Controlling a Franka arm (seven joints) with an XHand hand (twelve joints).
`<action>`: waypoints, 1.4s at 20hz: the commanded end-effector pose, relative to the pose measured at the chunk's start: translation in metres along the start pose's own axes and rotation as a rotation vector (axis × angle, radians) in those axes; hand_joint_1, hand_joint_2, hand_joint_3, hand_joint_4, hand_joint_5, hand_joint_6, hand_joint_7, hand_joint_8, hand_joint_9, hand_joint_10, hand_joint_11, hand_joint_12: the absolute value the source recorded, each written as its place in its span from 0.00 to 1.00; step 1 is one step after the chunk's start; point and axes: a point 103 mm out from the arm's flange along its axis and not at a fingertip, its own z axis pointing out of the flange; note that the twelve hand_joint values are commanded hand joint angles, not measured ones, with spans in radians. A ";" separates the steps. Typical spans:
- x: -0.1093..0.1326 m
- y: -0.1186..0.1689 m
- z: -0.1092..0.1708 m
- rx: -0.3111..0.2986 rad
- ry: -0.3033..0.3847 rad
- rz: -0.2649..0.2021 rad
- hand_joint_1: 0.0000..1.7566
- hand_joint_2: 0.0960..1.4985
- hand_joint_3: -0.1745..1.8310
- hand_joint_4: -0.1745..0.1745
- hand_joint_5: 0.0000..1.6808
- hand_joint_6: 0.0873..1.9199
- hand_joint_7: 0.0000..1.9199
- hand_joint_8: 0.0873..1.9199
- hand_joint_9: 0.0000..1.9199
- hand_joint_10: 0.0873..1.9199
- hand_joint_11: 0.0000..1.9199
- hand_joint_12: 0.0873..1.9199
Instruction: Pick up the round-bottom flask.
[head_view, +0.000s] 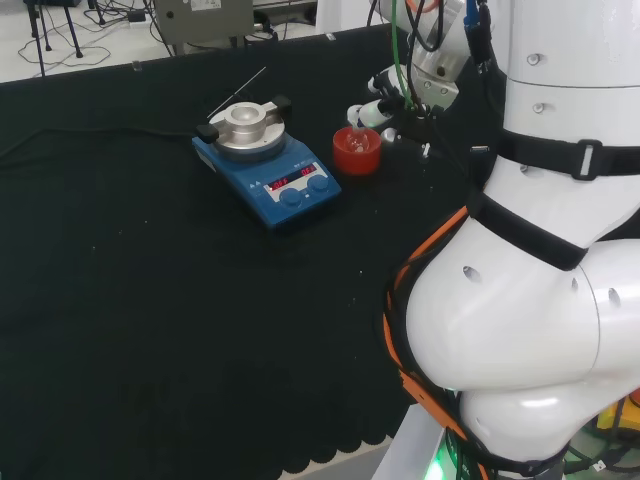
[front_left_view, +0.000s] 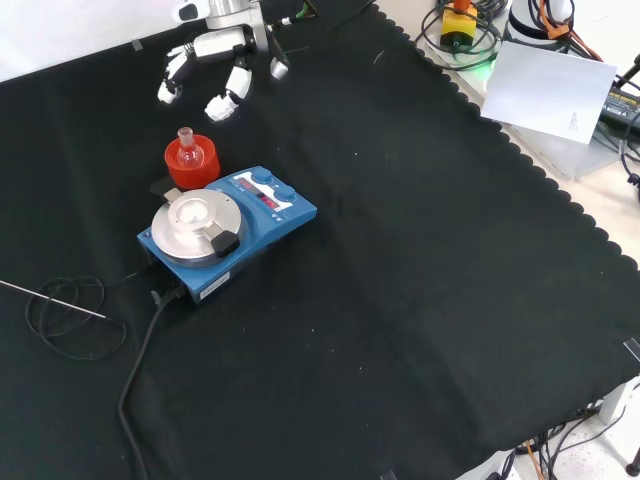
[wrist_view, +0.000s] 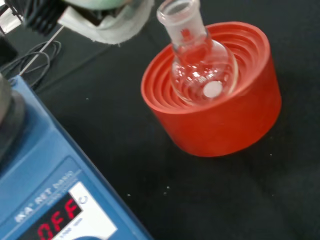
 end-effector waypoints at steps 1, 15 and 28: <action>-0.007 0.006 0.013 -0.004 -0.013 0.016 0.53 0.33 0.42 0.34 0.37 0.00 0.21 0.32 0.27 0.33 0.06 0.69; -0.006 0.017 0.039 -0.003 -0.035 -0.017 0.59 0.28 0.42 0.36 0.39 0.00 0.22 0.32 0.28 0.33 0.08 0.69; -0.006 0.031 0.045 -0.079 -0.012 -0.025 0.63 0.28 0.47 0.39 0.42 0.32 0.24 0.31 0.31 0.31 0.12 0.68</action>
